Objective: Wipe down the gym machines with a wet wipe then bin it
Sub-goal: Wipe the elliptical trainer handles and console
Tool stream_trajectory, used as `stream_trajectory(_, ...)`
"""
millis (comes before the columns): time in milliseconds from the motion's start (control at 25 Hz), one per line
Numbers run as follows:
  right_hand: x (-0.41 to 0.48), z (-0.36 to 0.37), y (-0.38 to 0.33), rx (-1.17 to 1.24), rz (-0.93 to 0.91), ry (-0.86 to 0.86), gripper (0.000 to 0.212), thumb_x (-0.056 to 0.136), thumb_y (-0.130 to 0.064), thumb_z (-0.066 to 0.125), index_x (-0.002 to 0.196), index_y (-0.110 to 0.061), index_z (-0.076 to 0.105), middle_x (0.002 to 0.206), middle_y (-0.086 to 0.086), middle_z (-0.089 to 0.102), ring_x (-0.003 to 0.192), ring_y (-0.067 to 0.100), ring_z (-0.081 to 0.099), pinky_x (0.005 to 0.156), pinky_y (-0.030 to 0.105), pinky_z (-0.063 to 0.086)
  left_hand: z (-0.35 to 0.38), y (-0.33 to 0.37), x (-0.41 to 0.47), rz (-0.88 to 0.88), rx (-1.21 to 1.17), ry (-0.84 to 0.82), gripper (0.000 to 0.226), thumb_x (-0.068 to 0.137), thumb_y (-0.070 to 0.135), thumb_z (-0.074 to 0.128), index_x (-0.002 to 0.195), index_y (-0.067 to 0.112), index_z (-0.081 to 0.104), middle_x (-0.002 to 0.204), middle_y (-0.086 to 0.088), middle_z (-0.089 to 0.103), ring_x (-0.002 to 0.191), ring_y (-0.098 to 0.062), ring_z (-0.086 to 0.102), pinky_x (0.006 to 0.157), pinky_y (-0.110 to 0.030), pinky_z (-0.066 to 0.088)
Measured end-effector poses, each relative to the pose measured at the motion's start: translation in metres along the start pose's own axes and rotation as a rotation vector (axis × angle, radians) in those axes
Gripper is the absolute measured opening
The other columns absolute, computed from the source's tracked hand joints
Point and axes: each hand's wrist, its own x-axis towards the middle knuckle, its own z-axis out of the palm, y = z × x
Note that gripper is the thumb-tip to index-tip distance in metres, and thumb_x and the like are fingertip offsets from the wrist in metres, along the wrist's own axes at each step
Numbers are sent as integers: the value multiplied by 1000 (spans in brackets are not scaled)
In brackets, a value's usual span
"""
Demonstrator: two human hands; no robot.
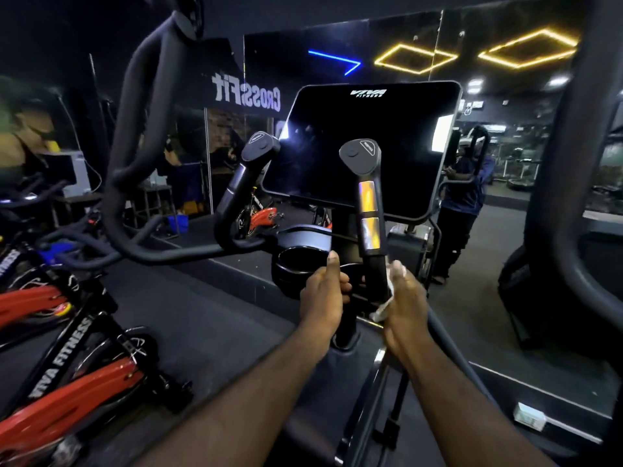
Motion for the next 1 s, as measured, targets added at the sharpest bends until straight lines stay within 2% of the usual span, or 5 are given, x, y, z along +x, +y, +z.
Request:
stream_trajectory(200,-24,-15,9,326,309,245,35,114,-35,35,115,-11,60,108,1,78,73,19,66,58,33,50,-4,12,-30,-59,75,-36,59,103,65,46,93,12,70,83,-4,71,70,-19,63,61,-32,47)
stream_trajectory(320,-54,-24,-7,264,464,254,35,109,-40,49,97,-11,66,88,3,69,62,12,61,57,28,48,-11,31,-69,-54,193,-70,36,102,44,63,96,8,67,89,-5,69,67,-15,59,58,-29,45)
stream_trajectory(520,-131,-42,-40,395,701,-343,66,100,-66,43,105,-4,63,111,28,59,108,40,64,112,55,45,-32,35,-158,-128,293,-205,42,84,33,87,106,2,72,85,-6,76,71,-13,69,63,-30,55)
stream_trajectory(720,-221,-50,-53,304,776,-619,30,102,-16,45,100,-4,72,88,16,74,74,24,74,67,31,61,-87,10,-251,-149,278,130,24,84,8,85,101,10,68,100,-15,76,83,-27,72,62,-34,60)
stream_trajectory(1000,-405,10,-37,-80,532,-1033,41,94,7,66,122,-20,52,95,13,74,77,20,69,63,32,54,-245,32,-446,-174,224,649,18,102,4,61,106,17,49,90,-8,63,72,-18,61,52,-27,49)
